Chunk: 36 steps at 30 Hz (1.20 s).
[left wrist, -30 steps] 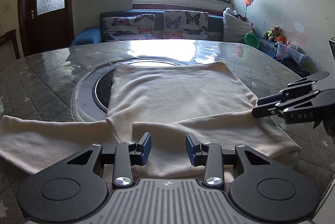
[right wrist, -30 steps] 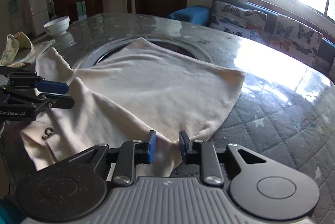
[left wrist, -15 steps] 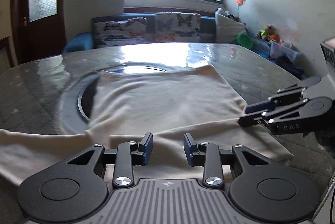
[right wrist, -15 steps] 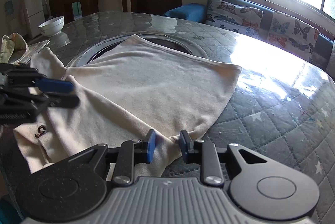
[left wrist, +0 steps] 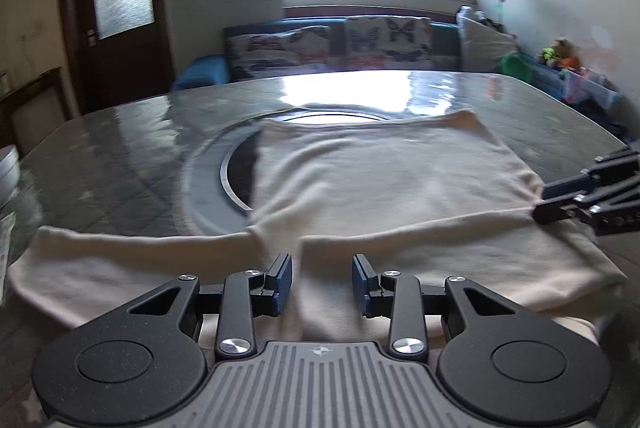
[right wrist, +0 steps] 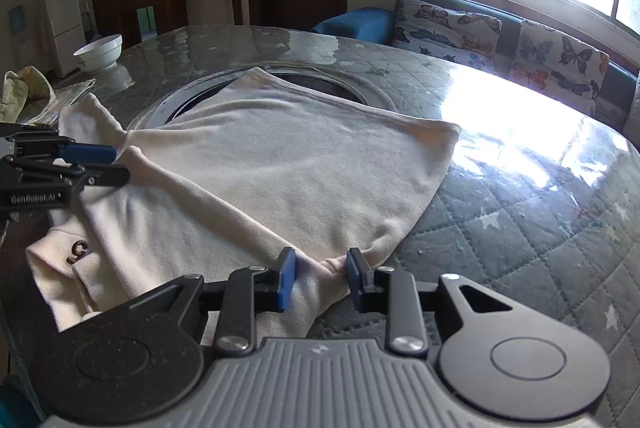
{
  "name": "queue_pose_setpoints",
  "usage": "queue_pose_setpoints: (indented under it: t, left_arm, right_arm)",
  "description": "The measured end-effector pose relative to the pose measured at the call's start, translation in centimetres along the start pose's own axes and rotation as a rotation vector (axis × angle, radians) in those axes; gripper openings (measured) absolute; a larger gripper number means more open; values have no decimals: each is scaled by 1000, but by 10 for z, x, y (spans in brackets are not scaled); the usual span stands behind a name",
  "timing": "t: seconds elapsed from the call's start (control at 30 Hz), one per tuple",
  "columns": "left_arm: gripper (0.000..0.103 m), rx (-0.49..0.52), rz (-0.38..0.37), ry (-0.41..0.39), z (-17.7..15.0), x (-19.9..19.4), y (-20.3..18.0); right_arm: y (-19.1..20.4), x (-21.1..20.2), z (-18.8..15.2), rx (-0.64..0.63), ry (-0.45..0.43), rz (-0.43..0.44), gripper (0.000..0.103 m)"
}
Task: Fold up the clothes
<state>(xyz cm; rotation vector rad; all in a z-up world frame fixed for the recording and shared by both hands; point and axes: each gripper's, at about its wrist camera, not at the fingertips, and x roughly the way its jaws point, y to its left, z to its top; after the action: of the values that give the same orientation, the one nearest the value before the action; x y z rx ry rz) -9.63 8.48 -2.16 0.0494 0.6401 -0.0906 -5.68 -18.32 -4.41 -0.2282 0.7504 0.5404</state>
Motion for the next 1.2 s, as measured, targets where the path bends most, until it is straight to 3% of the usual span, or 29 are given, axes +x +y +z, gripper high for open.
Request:
queue_pose_setpoints:
  t: [0.3,0.7,1.2]
  left_arm:
    - [36,32,-55,-24,6,0,-19]
    - [36,84,-95,-12,-13,-15,-29]
    - [39,34,-79,-22,-20,-29,-12]
  right_arm:
    - [6,-5,3,-20,-17,-9,31]
    - [62,-14,3,-163,-24,140,34]
    - [98,3,11,-239,-14,191,34]
